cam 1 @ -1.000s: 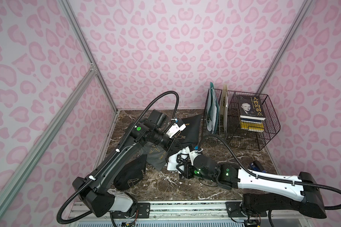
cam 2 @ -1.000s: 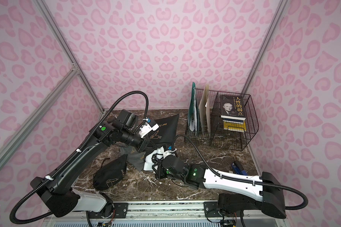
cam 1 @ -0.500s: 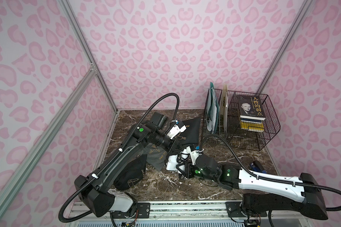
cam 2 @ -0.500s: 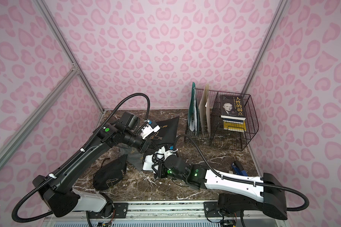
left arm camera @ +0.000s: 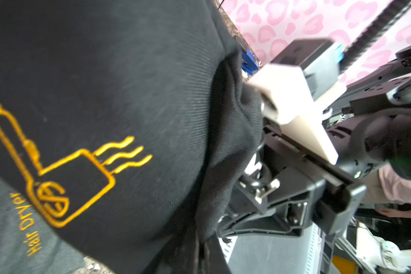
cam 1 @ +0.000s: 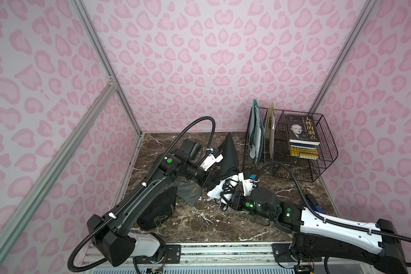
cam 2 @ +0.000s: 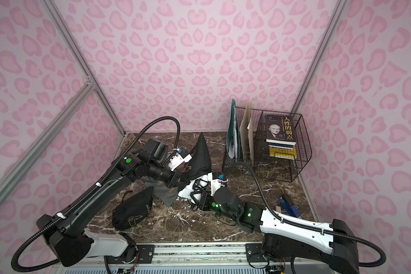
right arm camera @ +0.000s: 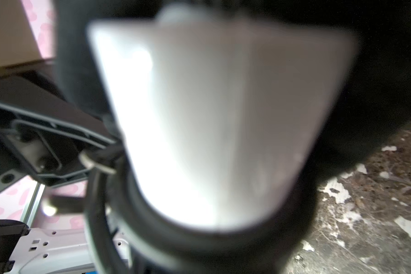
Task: Pack away hair dryers
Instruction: Place the hair dryer in the drawstring bag.
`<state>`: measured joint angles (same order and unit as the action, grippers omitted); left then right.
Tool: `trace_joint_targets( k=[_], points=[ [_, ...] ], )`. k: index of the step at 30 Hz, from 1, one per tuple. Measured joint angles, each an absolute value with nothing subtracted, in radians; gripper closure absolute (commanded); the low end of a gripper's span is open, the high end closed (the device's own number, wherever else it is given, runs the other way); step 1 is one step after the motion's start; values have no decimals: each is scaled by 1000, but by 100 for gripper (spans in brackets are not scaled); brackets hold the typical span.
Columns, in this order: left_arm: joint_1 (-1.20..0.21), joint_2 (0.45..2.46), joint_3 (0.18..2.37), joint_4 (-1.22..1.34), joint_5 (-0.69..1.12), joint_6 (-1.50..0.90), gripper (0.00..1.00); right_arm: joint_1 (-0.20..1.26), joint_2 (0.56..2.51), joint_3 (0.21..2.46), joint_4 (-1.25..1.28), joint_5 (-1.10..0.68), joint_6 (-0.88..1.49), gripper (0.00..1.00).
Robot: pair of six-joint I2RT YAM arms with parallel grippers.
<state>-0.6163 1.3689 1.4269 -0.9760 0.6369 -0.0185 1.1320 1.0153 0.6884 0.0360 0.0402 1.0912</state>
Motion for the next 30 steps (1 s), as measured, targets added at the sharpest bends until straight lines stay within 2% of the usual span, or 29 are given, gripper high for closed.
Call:
trace_joint_targets(
  k=[18, 30],
  points=[
    [-614, 1344, 1374, -938, 596, -52, 99, 1134, 912, 642, 35, 189, 1160, 100],
    [-612, 1347, 1350, -909, 642, -85, 99, 1144, 947, 699, 6, 280, 1192, 100]
  ],
)
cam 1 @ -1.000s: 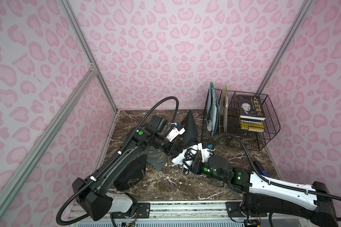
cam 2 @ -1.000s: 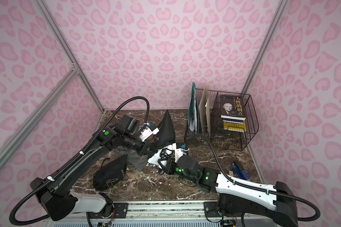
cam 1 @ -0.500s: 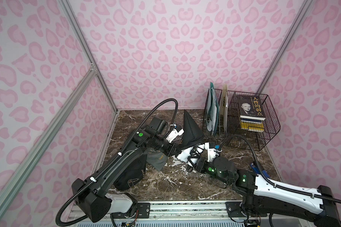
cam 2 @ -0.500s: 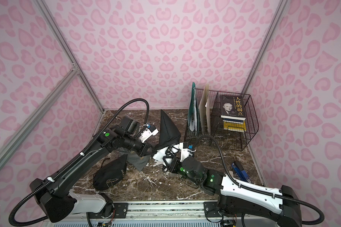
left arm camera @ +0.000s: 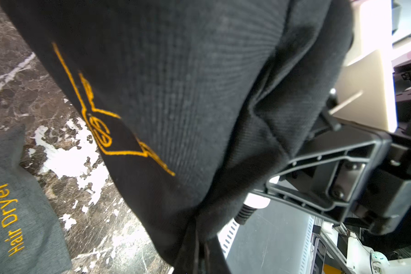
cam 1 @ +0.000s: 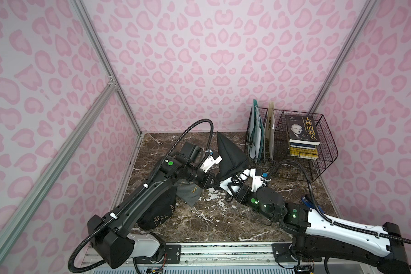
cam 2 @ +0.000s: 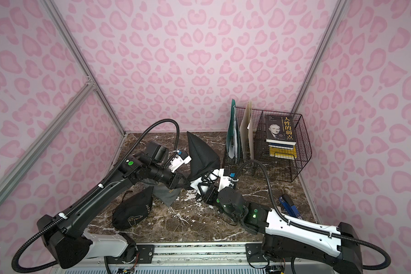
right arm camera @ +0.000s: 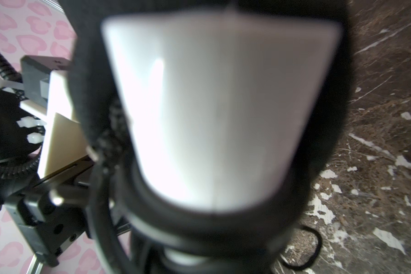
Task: Pack away hair dryers
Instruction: Place the hair dryer in the drawstring bag.
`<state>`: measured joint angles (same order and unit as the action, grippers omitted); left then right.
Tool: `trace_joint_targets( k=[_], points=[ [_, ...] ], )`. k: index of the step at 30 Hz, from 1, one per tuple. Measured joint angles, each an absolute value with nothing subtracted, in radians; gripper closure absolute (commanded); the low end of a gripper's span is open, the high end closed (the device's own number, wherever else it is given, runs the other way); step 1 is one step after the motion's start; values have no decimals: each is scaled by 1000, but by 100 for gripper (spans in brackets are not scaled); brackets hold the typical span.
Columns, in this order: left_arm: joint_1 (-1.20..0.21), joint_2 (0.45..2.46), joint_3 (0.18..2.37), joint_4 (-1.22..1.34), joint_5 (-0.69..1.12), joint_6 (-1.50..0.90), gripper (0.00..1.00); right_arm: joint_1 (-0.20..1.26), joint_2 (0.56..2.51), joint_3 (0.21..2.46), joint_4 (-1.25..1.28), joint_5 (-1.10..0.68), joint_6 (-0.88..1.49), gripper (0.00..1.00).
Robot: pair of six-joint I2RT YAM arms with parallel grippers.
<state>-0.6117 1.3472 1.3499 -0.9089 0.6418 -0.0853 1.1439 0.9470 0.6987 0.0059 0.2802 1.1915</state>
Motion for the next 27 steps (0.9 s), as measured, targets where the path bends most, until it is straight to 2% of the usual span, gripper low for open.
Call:
trace_joint_targets(
  k=[8, 19, 27],
  points=[
    [-612, 1333, 1322, -868, 659, -106, 99, 1146, 878, 616, 90, 307, 1230, 100],
    [-611, 1382, 1507, -951, 665, -117, 99, 1166, 1018, 755, -10, 333, 1237, 100],
    [-609, 1384, 1530, -972, 697, -124, 99, 1189, 1124, 855, -133, 340, 1218, 100]
  ],
)
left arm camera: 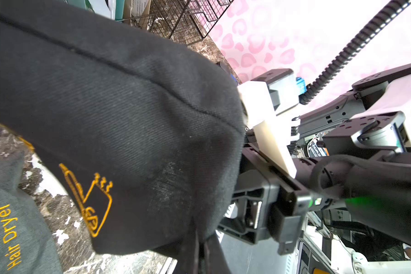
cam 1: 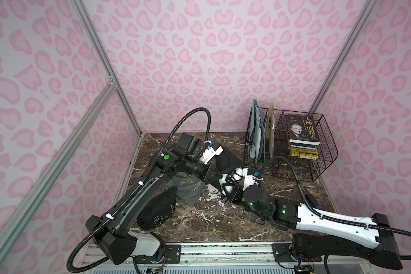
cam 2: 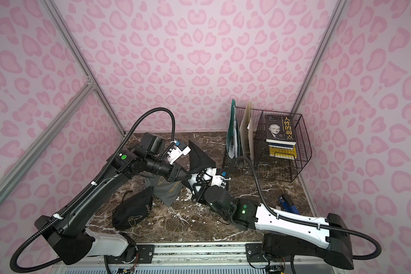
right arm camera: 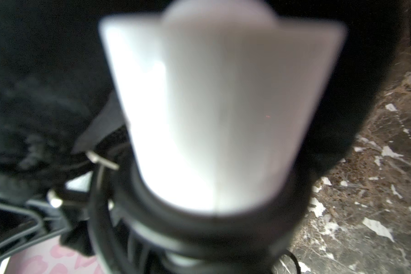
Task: Pack away hair dryers
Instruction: Place the hair dryer in the drawstring bag.
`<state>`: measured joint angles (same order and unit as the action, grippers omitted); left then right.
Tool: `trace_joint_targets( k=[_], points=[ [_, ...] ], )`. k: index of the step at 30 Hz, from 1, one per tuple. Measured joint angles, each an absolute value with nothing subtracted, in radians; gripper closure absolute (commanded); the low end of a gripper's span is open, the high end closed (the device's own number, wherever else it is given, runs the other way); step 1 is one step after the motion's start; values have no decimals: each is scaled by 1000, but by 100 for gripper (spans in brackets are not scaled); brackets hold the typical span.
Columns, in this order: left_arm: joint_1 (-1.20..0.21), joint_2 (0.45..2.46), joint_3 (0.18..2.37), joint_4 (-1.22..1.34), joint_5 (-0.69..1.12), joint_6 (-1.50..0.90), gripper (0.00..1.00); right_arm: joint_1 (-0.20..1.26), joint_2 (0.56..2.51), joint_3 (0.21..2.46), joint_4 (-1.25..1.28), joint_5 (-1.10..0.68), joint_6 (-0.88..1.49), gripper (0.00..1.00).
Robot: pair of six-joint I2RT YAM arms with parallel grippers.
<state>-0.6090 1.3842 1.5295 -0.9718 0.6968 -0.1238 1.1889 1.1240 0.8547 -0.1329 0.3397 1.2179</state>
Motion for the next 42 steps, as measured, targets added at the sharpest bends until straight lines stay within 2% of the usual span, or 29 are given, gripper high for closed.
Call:
trace_joint_targets(
  k=[5, 11, 15, 20, 31, 37, 42],
  points=[
    [-609, 1378, 1510, -971, 719, -131, 99, 1184, 1202, 914, -189, 337, 1206, 100],
    [-608, 1347, 1463, -965, 726, -138, 99, 1164, 1204, 894, -196, 320, 1201, 98],
    [-604, 1333, 1446, -928, 736, -138, 99, 1128, 1171, 863, -175, 271, 1200, 87],
    [-604, 1348, 1413, -903, 764, -168, 99, 1104, 1184, 890, -218, 216, 1181, 82],
    [-604, 1462, 1532, -936, 798, -183, 99, 1089, 1267, 986, -289, 140, 1122, 71],
    [-604, 1478, 1565, -949, 811, -189, 99, 1077, 1267, 1000, -307, 107, 1102, 55],
    [-604, 1485, 1588, -948, 815, -189, 99, 1072, 1268, 1025, -348, 72, 1070, 52]
  ],
)
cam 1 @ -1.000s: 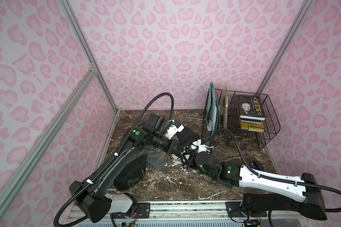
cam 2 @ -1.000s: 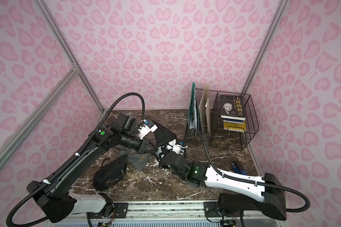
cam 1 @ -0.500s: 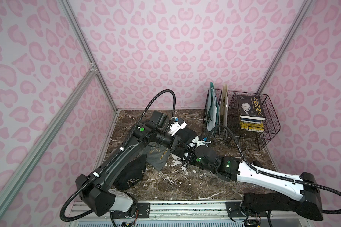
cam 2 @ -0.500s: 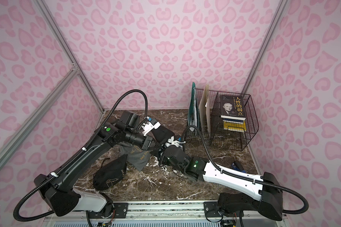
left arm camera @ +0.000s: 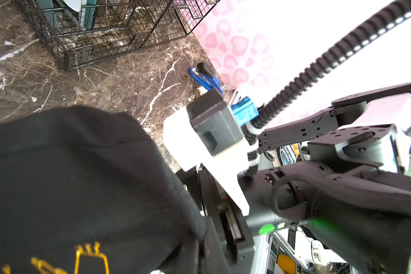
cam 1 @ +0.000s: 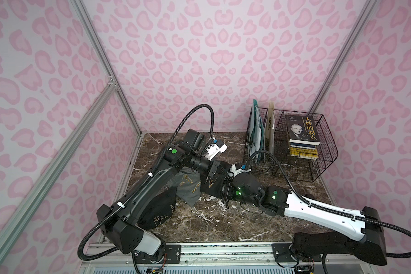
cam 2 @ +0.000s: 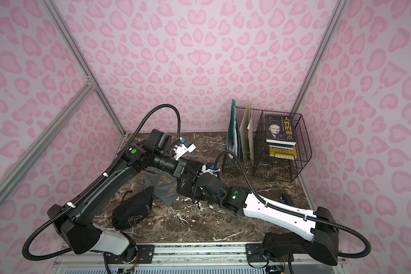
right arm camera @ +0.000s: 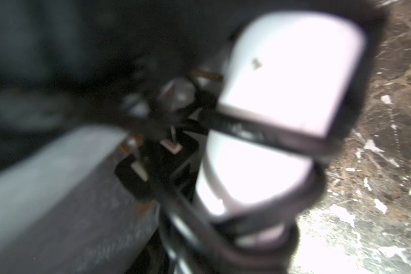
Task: Pack away hair dryers
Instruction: Place the hair dryer in the drawstring bag.
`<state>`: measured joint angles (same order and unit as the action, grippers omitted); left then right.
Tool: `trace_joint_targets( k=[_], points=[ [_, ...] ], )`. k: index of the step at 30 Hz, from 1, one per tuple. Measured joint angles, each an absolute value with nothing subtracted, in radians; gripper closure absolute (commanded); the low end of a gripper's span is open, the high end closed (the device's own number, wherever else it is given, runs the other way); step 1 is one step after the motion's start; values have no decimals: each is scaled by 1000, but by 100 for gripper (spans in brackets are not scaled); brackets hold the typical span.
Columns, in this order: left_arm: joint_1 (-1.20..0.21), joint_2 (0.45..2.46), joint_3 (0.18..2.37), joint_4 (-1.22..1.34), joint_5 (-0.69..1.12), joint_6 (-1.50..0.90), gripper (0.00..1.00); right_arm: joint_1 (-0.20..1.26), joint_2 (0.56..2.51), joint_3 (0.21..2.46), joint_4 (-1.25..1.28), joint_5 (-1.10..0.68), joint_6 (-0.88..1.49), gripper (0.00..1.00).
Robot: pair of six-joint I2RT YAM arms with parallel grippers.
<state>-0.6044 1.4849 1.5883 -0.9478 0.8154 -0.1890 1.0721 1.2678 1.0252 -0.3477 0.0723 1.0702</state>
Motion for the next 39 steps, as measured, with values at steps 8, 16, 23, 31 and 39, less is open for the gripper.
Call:
trace_joint_targets(
  k=[8, 16, 23, 31, 39],
  points=[
    [-604, 1495, 1648, -976, 815, -171, 99, 1061, 1208, 1015, -358, 59, 1059, 49],
    [-580, 1488, 1589, -966, 852, -178, 99, 1061, 1066, 939, -336, 39, 1049, 45],
    [-573, 1510, 1573, -951, 895, -208, 99, 1061, 974, 879, -324, 14, 1044, 44],
    [-558, 1511, 1573, -939, 927, -215, 99, 1060, 846, 814, -299, 23, 1044, 44],
    [-548, 1525, 1567, -936, 926, -208, 99, 1060, 808, 822, -276, 9, 1021, 33]
  ],
)
